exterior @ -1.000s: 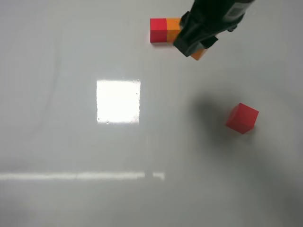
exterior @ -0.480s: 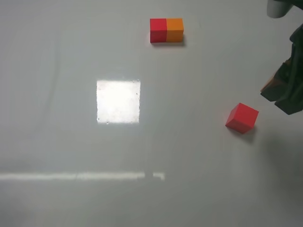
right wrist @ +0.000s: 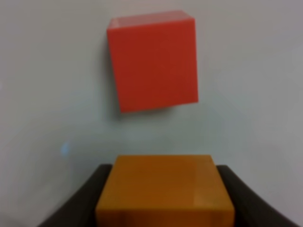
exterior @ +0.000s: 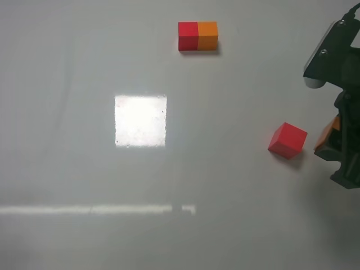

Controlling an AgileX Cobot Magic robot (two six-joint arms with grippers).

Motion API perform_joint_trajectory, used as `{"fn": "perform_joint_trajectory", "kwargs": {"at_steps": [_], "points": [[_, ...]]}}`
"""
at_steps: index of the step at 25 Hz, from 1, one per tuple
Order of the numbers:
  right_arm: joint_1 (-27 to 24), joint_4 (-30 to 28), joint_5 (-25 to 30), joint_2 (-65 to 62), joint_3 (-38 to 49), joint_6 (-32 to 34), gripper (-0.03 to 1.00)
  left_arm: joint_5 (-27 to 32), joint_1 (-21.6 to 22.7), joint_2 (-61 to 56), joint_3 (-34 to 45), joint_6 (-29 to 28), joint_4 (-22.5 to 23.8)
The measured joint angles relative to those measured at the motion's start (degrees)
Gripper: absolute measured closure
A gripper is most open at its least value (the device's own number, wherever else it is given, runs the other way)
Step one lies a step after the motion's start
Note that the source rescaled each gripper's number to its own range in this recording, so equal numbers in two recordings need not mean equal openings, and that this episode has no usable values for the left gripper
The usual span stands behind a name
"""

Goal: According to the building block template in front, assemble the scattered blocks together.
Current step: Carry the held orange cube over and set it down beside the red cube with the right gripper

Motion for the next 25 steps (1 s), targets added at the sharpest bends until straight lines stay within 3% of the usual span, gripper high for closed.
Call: {"fn": "perform_joint_trajectory", "kwargs": {"at_steps": [4,7,14,25], "points": [[-1.0,0.2,-2.3,0.0,0.0,-0.1,0.96,0.0,0.0,0.0,0.0,0.0,0.0],[-4.6,2.1,-2.8,0.0,0.0,-1.9,0.96,0.0,0.0,0.0,0.0,0.0,0.0],[-18.1,16.1,-6.5,0.1,0.7,-14.7,0.96,0.0,0.0,0.0,0.0,-0.2,0.0],[-19.0,20.4,-9.4,4.8,0.9,-16.6,0.96,-0.1,0.0,0.0,0.0,-0.2,0.0]]}}
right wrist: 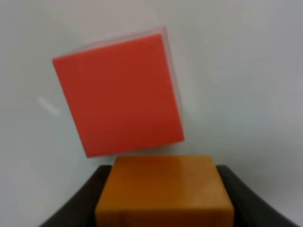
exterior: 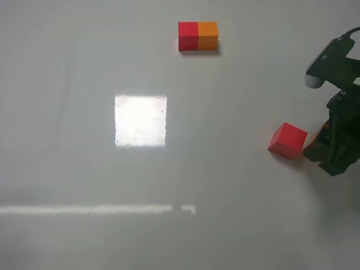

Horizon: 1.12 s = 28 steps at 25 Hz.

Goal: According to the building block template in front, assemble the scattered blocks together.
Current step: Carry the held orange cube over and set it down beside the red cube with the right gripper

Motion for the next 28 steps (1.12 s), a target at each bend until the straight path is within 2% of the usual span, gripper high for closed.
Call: {"fn": "perform_joint_trajectory", "kwargs": {"at_steps": [13,28], "points": [[0.0,0.7,-3.1,2.5,1.1,0.0,0.96,0.0,0.0,0.0,0.0,-0.1,0.0],[0.0,1.8,-3.1,4.1,1.1,1.6,0.96,0.0,0.0,0.0,0.0,-0.1,0.0]]}}
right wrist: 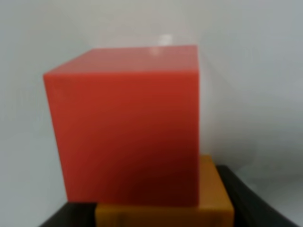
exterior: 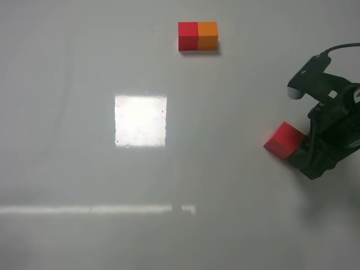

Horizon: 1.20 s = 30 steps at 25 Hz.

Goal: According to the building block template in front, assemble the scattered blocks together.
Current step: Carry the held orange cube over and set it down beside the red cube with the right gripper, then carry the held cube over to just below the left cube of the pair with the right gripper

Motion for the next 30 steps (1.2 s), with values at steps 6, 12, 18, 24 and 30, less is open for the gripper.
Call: {"fn": "perform_joint_trajectory", "kwargs": {"at_steps": [6,12,18,24,30], "points": [[0.0,1.3,0.0,0.4,0.0,1.5,0.96,0.0,0.0,0.0,0.0,0.0,0.0],[0.1,3.0,-0.2,0.8,0.0,2.5,0.96,0.0,0.0,0.0,0.0,0.0,0.0],[0.1,3.6,-0.2,1.0,0.0,4.8,0.88,0.0,0.0,0.0,0.0,0.0,0.0],[0.2,4.9,0.0,1.0,0.0,6.2,0.44,0.0,0.0,0.0,0.0,0.0,0.0],[0.3,5.1,-1.0,0.8,0.0,8.9,0.2,0.0,0.0,0.0,0.0,0.0,0.0]]}}
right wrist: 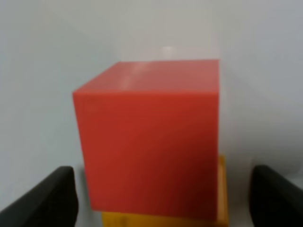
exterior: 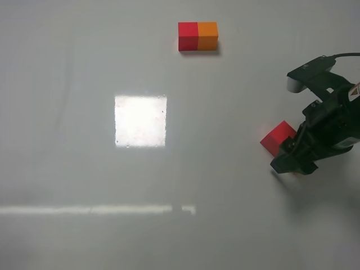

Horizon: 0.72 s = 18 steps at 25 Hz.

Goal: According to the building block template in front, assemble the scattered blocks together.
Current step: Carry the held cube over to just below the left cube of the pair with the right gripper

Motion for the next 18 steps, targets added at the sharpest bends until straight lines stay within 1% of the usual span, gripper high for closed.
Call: {"fn": "perform_joint_trajectory", "kwargs": {"at_steps": [5,11,12,14,18], "points": [[0.0,-0.2,-2.3,0.0,0.0,0.1,0.18,0.0,0.0,0.0,0.0,0.0,0.0],[0.0,-0.9,-3.0,0.0,0.0,0.1,0.18,0.0,0.0,0.0,0.0,0.1,0.0],[0.0,-1.2,-3.1,0.0,0.0,0.2,0.2,0.0,0.0,0.0,0.0,0.1,0.0],[0.0,-1.7,-3.2,0.0,0.0,0.2,0.3,0.0,0.0,0.0,0.0,0.1,0.0],[0.0,-2.1,-3.2,0.1,0.0,0.3,0.59,0.0,0.0,0.0,0.0,0.1,0.0]]}}
